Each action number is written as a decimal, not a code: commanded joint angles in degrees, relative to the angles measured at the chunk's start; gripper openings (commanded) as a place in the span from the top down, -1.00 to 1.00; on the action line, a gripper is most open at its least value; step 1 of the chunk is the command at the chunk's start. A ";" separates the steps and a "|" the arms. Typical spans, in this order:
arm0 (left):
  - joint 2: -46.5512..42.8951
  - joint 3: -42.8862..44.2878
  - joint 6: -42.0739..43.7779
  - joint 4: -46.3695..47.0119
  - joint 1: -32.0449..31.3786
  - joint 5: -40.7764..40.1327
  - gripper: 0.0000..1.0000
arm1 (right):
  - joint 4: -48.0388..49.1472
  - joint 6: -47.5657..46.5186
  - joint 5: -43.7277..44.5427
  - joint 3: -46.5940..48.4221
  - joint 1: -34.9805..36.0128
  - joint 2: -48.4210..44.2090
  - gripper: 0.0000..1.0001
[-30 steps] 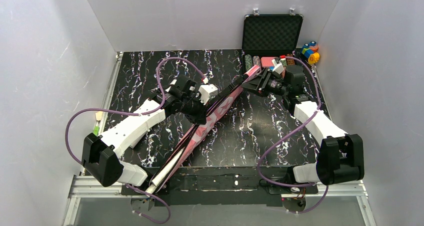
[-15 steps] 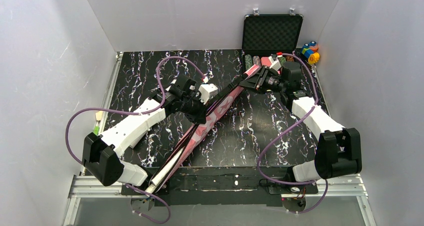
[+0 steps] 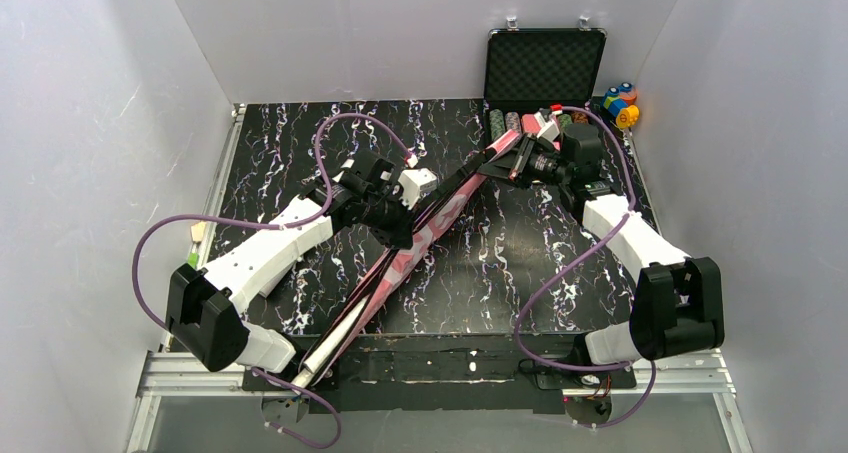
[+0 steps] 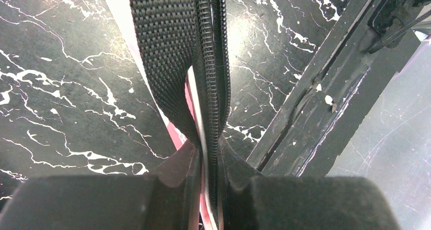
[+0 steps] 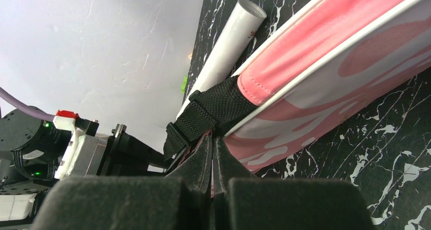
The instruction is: Pack up the badminton gear
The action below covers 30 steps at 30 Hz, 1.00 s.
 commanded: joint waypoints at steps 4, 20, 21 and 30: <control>-0.80 3.55 0.32 1.27 0.17 1.77 1.00 | -1.56 -2.54 1.30 1.33 5.14 -2.35 0.97; -1.09 3.50 -0.17 1.84 0.22 1.39 1.00 | -4.93 -3.45 2.96 -1.57 22.24 -4.85 0.97; -1.02 3.58 -0.28 1.86 0.17 1.30 1.00 | -4.92 -3.34 3.04 -1.48 23.60 -4.51 0.97; -0.38 4.65 -1.32 -0.15 0.16 2.16 0.34 | -5.50 -3.68 5.15 -3.18 27.95 -3.56 0.97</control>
